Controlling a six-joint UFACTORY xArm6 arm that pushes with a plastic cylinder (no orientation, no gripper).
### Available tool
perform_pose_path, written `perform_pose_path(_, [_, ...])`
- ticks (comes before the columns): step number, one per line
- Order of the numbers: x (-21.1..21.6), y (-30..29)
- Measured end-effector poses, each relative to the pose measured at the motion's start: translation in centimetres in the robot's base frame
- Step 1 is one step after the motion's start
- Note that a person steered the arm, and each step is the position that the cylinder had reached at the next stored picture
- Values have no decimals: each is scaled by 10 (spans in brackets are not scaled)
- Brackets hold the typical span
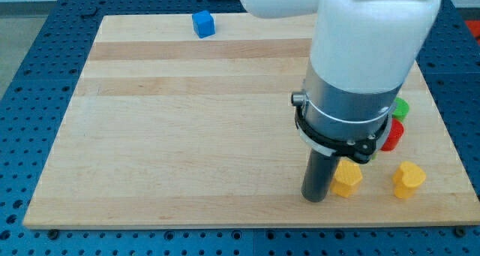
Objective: Slide the yellow hexagon towards left
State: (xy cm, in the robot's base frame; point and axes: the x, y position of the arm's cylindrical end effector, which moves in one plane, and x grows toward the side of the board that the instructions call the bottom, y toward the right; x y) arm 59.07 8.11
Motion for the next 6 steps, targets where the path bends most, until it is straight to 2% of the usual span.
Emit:
perform_pose_path(1, [28,0])
perform_pose_path(2, [27,13])
perform_pose_path(4, [8,86])
perform_pose_path(5, [-7,75])
perform_pose_path(6, [-9,39])
